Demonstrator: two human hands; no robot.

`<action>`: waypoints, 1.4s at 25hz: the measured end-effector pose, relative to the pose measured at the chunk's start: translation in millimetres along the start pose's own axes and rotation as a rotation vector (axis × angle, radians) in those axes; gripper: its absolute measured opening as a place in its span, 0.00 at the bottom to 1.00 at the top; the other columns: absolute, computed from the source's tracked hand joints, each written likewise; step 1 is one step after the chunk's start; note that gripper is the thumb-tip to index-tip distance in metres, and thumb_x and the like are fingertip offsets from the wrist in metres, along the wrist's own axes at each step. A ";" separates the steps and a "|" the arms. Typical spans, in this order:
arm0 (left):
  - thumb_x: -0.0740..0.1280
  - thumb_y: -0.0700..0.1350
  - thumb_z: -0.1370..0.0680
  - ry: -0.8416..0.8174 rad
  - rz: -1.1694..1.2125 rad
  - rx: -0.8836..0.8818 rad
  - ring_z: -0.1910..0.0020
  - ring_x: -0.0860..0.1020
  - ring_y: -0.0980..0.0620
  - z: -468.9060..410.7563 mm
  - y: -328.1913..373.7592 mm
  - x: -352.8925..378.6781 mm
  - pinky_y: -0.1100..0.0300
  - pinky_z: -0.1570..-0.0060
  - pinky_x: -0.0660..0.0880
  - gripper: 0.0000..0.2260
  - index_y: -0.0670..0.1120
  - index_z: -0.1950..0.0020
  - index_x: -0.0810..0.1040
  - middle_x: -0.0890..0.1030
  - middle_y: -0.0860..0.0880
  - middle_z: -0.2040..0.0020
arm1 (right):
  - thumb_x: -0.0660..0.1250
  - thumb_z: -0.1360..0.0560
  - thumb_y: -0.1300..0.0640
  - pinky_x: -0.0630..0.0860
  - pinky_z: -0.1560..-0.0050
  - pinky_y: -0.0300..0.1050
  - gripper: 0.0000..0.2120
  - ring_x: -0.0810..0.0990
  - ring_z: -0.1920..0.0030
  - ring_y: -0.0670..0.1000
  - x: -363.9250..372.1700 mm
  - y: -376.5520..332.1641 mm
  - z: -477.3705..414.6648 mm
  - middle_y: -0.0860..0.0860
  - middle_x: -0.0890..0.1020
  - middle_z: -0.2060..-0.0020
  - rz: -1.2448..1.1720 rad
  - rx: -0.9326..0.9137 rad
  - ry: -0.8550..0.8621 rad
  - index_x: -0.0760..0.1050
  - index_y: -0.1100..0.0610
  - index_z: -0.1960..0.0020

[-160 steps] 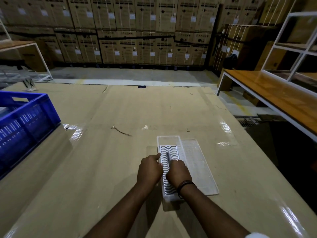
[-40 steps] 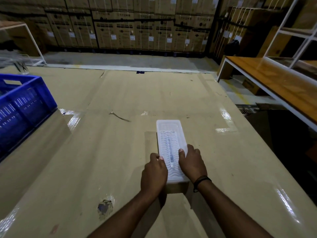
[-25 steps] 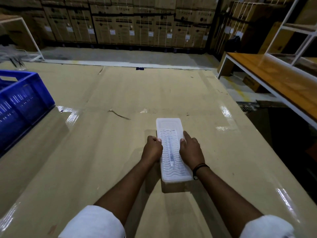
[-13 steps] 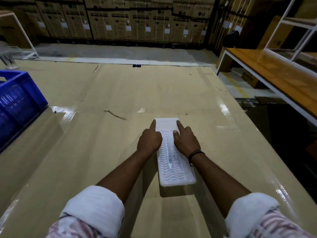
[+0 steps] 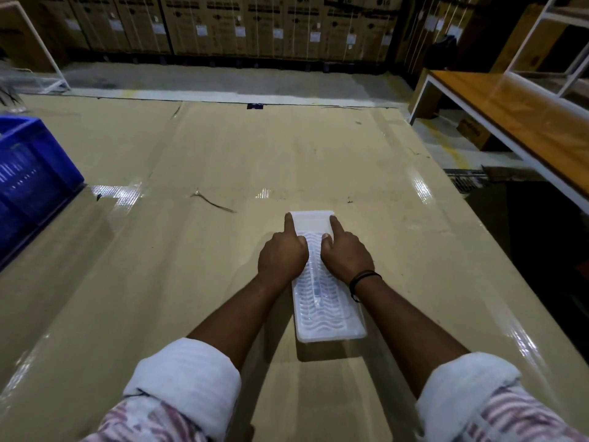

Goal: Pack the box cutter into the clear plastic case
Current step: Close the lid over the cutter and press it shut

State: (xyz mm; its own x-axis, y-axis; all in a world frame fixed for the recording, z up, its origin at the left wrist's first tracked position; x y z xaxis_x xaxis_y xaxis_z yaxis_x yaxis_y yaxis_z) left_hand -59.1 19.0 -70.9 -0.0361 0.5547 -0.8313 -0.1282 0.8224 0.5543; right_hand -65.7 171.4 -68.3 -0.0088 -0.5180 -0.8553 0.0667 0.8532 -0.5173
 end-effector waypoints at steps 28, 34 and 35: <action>0.51 0.57 0.15 0.055 0.234 -0.017 0.56 0.78 0.50 106.1 -12.8 6.5 0.56 0.55 0.75 0.22 0.53 0.21 0.60 0.83 0.45 0.42 | 0.54 0.19 0.42 0.79 0.49 0.52 0.29 0.80 0.46 0.57 1.8 27.5 100.1 0.56 0.74 0.38 -0.073 -0.023 0.067 0.53 0.45 0.20; 0.52 0.57 0.15 0.058 0.255 -0.014 0.61 0.79 0.56 103.6 -14.2 9.4 0.62 0.62 0.74 0.21 0.55 0.22 0.61 0.84 0.49 0.43 | 0.53 0.19 0.41 0.77 0.56 0.48 0.29 0.81 0.51 0.55 5.4 29.0 97.8 0.55 0.74 0.41 -0.048 -0.039 0.065 0.50 0.43 0.20; 0.53 0.57 0.15 0.051 0.265 -0.010 0.64 0.77 0.61 103.6 -14.7 9.6 0.66 0.66 0.71 0.20 0.55 0.23 0.62 0.84 0.51 0.44 | 0.53 0.19 0.41 0.78 0.55 0.49 0.30 0.81 0.51 0.55 5.0 27.9 97.6 0.55 0.74 0.42 -0.038 -0.034 0.057 0.49 0.43 0.20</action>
State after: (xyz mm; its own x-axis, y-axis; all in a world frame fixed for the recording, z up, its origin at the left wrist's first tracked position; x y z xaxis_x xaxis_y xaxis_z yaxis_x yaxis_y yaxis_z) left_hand 45.1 25.3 -82.7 -0.1196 0.7432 -0.6583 -0.1169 0.6479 0.7527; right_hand 33.5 186.6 -84.4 -0.0676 -0.5463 -0.8349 0.0314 0.8352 -0.5491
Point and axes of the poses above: each hand's wrist, its own z-axis away from the middle knuckle, its own x-axis out of the palm, y = z × x, the point moved 7 cm from there along -z, towards the middle knuckle
